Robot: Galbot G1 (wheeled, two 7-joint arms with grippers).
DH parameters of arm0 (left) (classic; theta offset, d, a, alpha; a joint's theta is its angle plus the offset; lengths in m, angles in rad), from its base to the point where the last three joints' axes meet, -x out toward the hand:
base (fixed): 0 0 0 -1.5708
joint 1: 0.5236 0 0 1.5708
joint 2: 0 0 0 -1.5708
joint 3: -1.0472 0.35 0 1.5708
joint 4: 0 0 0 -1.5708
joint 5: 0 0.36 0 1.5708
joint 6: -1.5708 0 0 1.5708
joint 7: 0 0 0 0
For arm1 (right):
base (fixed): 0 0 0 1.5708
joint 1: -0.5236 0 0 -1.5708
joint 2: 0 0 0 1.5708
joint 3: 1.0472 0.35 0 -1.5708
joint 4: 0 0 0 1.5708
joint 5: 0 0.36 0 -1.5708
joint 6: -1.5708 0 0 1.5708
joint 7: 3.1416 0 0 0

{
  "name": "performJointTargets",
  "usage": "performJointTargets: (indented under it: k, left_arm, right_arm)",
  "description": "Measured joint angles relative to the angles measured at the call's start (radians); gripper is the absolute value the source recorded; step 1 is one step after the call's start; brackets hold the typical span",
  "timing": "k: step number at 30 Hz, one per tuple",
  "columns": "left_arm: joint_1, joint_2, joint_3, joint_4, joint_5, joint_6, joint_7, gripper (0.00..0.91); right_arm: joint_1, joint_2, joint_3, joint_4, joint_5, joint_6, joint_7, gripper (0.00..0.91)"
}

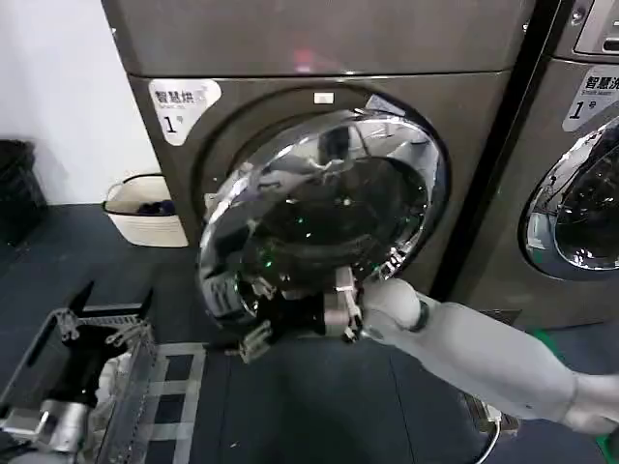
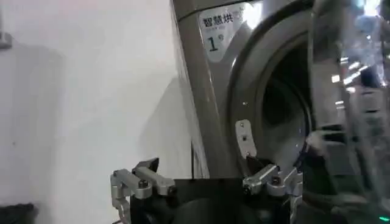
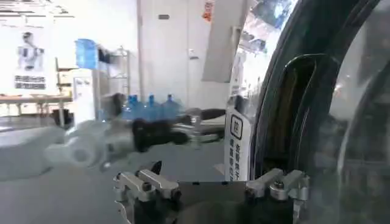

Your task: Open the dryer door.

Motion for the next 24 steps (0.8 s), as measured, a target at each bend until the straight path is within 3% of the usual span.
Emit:
performJointTargets:
  k: [13,24]
  left_arm:
    - [-0.098,0.099,0.03,0.069,-0.017,0.028,0.008,0.907]
    - [-0.145,0.189,0.078,0.078,-0.06,0.034,0.038,0.907]
  right_arm:
    - [0.029,-0.165,-0.069,0.14,0.059,0.102,-0.182,0.907]
    - [0.036,-0.272,-0.083,0.163,0.084,0.183,-0.398,0.907]
